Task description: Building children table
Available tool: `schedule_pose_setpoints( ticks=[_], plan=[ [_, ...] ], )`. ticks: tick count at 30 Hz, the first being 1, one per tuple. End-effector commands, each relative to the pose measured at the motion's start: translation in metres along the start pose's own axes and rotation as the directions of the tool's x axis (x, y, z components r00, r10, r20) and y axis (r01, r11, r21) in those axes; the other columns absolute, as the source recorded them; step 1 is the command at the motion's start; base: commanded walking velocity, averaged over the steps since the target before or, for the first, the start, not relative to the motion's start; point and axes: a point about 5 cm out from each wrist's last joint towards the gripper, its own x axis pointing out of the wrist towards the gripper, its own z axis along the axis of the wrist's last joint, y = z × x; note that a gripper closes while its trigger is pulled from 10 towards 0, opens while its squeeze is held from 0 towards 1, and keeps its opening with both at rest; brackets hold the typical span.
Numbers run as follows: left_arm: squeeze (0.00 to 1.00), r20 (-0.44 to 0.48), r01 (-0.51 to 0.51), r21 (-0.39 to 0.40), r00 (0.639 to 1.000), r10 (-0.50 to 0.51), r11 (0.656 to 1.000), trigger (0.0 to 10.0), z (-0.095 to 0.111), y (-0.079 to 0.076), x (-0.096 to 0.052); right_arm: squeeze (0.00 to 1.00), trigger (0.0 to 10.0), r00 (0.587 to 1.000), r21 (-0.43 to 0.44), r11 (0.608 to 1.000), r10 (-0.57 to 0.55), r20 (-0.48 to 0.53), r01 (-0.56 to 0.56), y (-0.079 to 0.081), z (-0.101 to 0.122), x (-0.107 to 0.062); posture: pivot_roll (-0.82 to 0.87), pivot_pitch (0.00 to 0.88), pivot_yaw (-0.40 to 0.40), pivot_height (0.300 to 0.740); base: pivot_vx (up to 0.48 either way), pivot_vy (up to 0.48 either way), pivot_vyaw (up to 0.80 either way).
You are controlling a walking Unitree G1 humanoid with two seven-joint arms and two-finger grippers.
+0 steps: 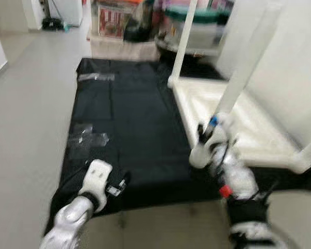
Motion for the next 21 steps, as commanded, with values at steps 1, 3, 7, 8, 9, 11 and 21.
schedule_pose_setpoints(
  ticks=[1,3,7,8,9,11,21],
  plan=[
    [0.00,-0.036,0.014,-0.003,0.999,-0.015,1.000,10.0,-0.007,-0.005,0.000,0.00,10.0,0.977,0.045,0.982,0.179,0.117,-0.185,0.002,0.024,0.003,0.06,0.000,-0.162,0.740,0.000,0.000,0.00],
    [0.00,-0.036,0.016,-0.002,0.999,-0.016,1.000,10.0,-0.007,-0.006,0.000,0.00,10.0,0.955,0.047,0.962,0.260,0.142,-0.269,0.003,0.030,0.002,0.06,0.000,-0.162,0.740,0.000,0.000,0.00],
    [0.00,-0.034,0.019,-0.001,0.999,-0.019,1.000,10.0,-0.006,-0.005,0.001,0.00,10.0,0.812,-0.049,0.831,0.553,0.186,-0.554,0.006,0.047,-0.005,0.06,0.000,-0.160,0.740,0.000,0.000,0.00],
    [0.00,-0.033,0.018,-0.001,0.999,-0.019,1.000,10.0,-0.006,-0.005,0.001,0.00,10.0,0.794,-0.046,0.813,0.578,0.187,-0.581,0.007,0.048,-0.006,0.06,0.000,-0.160,0.740,0.000,0.000,0.00],
    [0.00,-0.032,0.018,0.000,0.999,-0.018,1.000,10.0,-0.006,-0.005,0.001,0.00,3.1,0.758,-0.065,0.774,0.631,0.166,-0.630,0.007,0.047,-0.008,0.06,0.000,-0.159,0.740,0.000,0.000,0.00],
    [0.00,-0.032,0.018,0.000,0.999,-0.018,1.000,10.0,-0.006,-0.005,0.001,0.00,0.0,0.740,-0.072,0.753,0.657,0.142,-0.654,0.006,0.046,-0.008,0.06,0.000,-0.159,0.740,0.000,0.000,0.00],
    [0.00,-0.036,0.018,0.000,0.999,-0.018,1.000,10.0,-0.006,-0.005,-0.001,0.00,0.0,0.967,-0.023,0.996,-0.093,-0.236,0.090,-0.057,-0.019,0.022,0.06,0.000,-0.160,0.740,0.000,0.000,0.00]
  ],
)
